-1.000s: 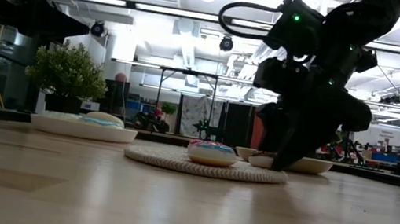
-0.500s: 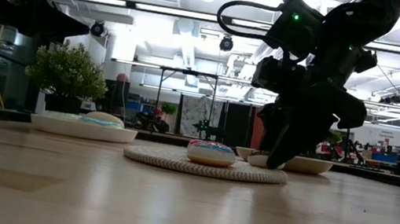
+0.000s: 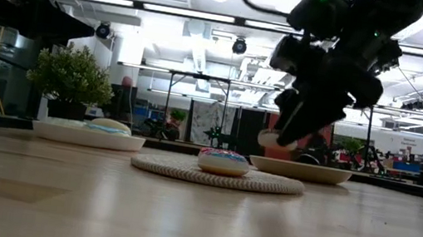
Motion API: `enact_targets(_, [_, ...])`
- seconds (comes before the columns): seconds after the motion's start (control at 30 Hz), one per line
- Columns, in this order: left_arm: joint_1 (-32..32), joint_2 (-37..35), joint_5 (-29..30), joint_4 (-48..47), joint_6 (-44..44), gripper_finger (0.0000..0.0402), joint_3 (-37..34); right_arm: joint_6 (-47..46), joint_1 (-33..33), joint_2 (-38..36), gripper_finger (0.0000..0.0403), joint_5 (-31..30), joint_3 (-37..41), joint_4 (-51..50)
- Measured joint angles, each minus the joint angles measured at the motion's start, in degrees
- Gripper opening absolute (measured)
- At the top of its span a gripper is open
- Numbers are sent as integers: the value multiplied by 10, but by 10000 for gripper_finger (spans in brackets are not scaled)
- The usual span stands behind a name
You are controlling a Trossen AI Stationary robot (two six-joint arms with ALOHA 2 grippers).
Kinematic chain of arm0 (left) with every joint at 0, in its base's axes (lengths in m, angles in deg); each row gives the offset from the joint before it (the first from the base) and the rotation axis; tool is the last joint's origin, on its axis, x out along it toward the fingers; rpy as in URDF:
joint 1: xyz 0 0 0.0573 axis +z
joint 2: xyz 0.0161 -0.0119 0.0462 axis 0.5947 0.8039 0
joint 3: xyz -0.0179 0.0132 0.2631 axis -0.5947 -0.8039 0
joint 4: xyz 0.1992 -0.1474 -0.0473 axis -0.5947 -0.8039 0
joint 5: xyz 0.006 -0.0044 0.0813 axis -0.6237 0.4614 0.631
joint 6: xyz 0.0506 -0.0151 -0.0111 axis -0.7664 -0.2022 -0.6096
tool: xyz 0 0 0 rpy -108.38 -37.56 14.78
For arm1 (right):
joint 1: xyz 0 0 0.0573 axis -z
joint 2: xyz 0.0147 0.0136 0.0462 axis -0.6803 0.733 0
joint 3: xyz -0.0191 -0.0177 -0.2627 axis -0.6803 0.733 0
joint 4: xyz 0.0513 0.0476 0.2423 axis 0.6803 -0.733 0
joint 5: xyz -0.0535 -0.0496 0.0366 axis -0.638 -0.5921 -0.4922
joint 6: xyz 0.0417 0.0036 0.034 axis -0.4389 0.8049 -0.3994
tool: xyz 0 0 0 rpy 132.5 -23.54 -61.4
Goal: Pick & Place donuts
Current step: Put the small chocolate brown donut on the brown plate
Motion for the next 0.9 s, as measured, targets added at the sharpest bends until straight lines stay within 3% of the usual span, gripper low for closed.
enact_targets(0.5, [0, 0, 0, 0, 0, 1, 0, -2, 75, -104, 230, -50, 0, -138])
enact_targets(0.9, [0, 0, 0, 0, 0, 1, 0, -15, 169, -116, 227, -87, 0, -214])
